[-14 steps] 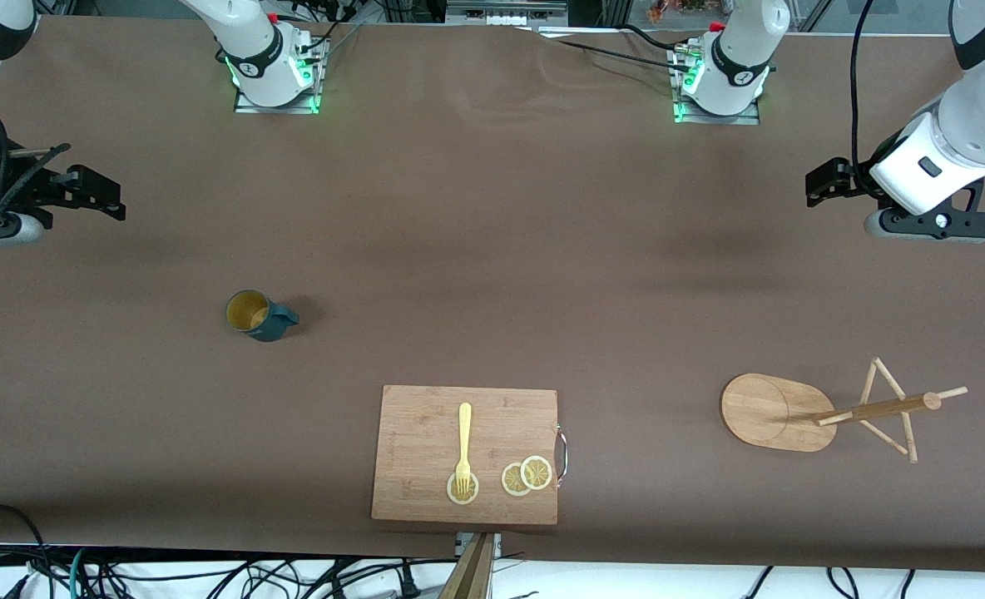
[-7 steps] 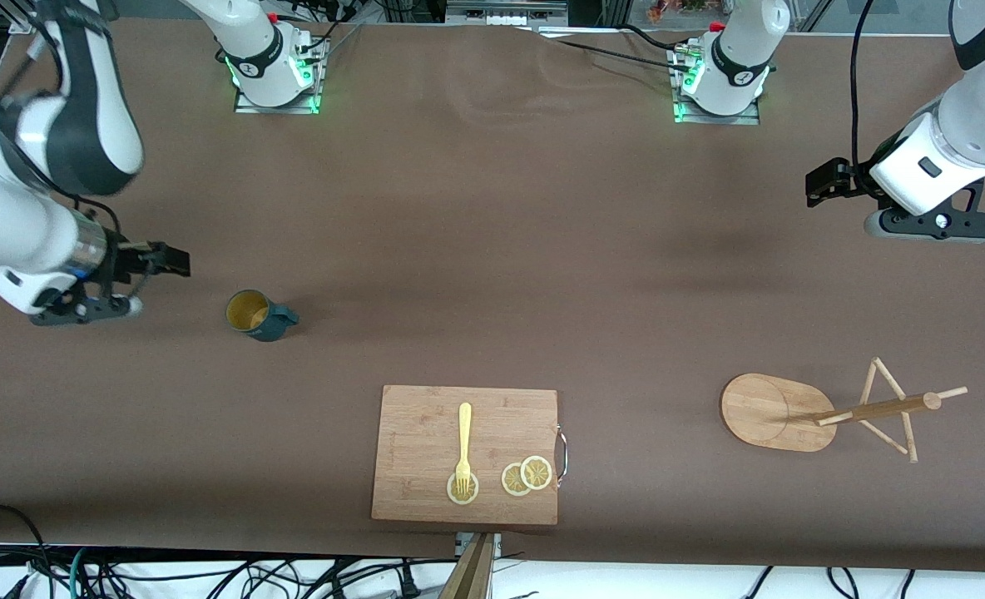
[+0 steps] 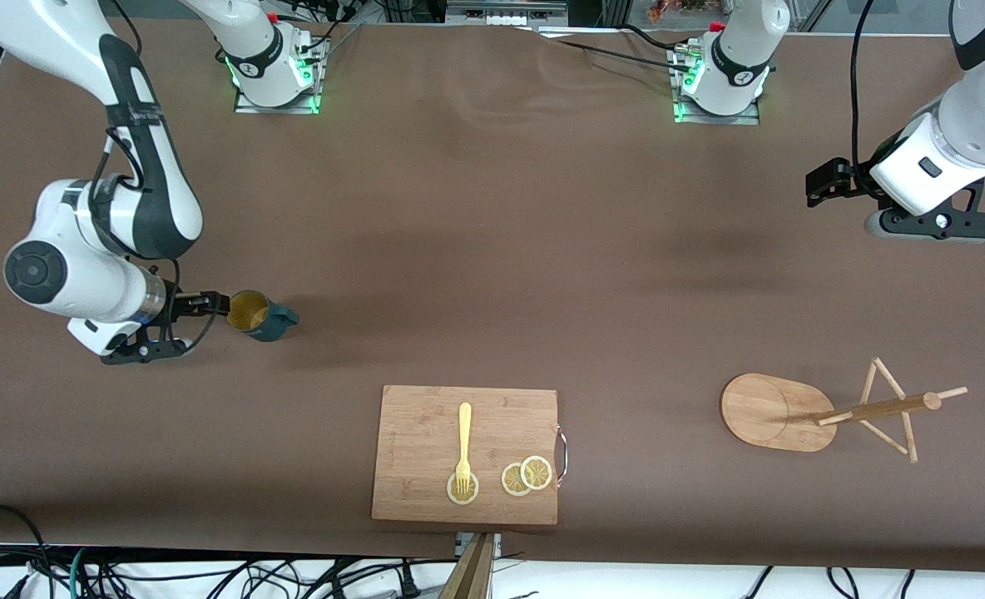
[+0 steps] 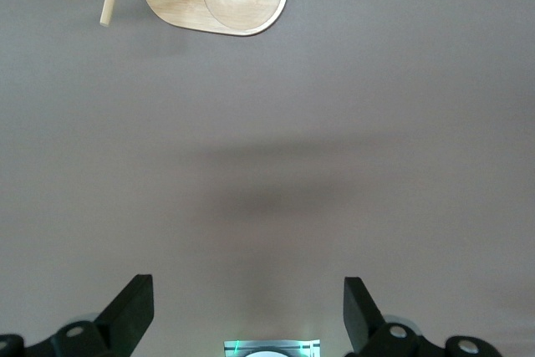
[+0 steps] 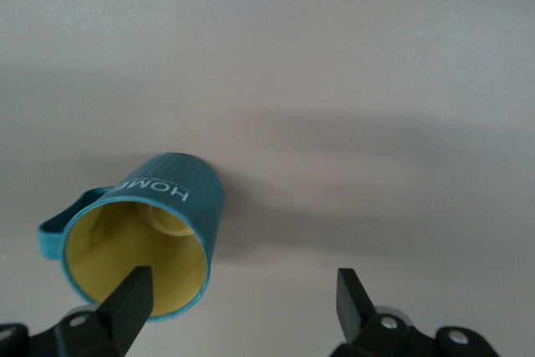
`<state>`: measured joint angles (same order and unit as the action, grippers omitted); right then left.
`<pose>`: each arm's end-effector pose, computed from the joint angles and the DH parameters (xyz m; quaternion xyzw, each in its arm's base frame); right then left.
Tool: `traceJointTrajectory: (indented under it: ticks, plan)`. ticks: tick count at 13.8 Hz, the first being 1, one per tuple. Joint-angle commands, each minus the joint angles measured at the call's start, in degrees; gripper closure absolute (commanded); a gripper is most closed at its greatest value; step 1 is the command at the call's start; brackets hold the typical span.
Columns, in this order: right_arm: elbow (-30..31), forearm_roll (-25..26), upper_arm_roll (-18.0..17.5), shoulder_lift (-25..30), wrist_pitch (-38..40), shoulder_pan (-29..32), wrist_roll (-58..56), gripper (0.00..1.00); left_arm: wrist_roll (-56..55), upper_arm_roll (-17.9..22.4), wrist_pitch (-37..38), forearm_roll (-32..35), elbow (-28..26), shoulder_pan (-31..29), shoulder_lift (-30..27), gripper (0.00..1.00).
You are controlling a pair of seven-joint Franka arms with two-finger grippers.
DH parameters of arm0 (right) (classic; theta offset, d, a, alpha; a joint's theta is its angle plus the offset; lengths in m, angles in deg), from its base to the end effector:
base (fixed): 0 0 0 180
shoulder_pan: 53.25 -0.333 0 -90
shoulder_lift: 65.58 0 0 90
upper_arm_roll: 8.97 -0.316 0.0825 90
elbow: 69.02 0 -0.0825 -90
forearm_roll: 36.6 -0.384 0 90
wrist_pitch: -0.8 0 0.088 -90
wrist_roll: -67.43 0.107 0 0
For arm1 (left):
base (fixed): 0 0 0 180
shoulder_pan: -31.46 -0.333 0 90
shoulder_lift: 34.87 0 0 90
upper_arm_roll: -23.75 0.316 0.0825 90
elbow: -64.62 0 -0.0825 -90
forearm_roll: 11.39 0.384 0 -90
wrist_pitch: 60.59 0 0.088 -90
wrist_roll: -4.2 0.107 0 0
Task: Pass cup and hang on rack
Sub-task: 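Reach the right gripper down and grasp the teal mug's rim, then carry the teal mug with the right gripper toward the left gripper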
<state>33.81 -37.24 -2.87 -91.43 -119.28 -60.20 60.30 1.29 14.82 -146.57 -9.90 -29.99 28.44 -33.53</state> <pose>0.6343 0.0146 0.2883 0.9947 0.0698 -0.0746 0.0148 0.5459 -0.0527 0.5688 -0.9958 0.0264 0.0856 0.0178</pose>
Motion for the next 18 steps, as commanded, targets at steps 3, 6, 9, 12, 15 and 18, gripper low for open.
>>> traceJointTrajectory:
  ticks: [3,6,9,12,15,18]
  plan:
    - [1.1,-2.7,-0.3,-1.3,-0.9,0.1,0.2,0.03,0.9,-0.2,0.4,1.6,1.0,-0.3,0.4,0.0]
    - [1.8,-3.0,-0.4,-2.7,-2.6,0.1,0.2,0.13,0.9,-0.2,0.4,1.6,1.0,-0.3,0.4,0.0]
    - [1.8,-5.1,-0.4,-3.7,-2.6,0.0,0.2,0.36,0.9,-0.2,0.4,1.6,1.0,-0.5,0.4,0.0]
    - [1.8,-5.9,-1.2,-3.9,-2.4,0.0,0.2,0.74,0.9,-0.2,0.4,1.6,1.0,-0.5,0.4,0.0]
    - [1.3,-6.6,-1.3,-4.0,-2.0,-0.1,0.2,0.96,0.9,-0.2,0.4,1.6,1.0,-0.5,0.4,0.0]
    - [-0.2,-6.6,-1.3,-3.6,-1.7,-2.5,0.7,0.99,0.9,-0.2,0.4,1.6,1.0,-0.5,0.4,0.0]
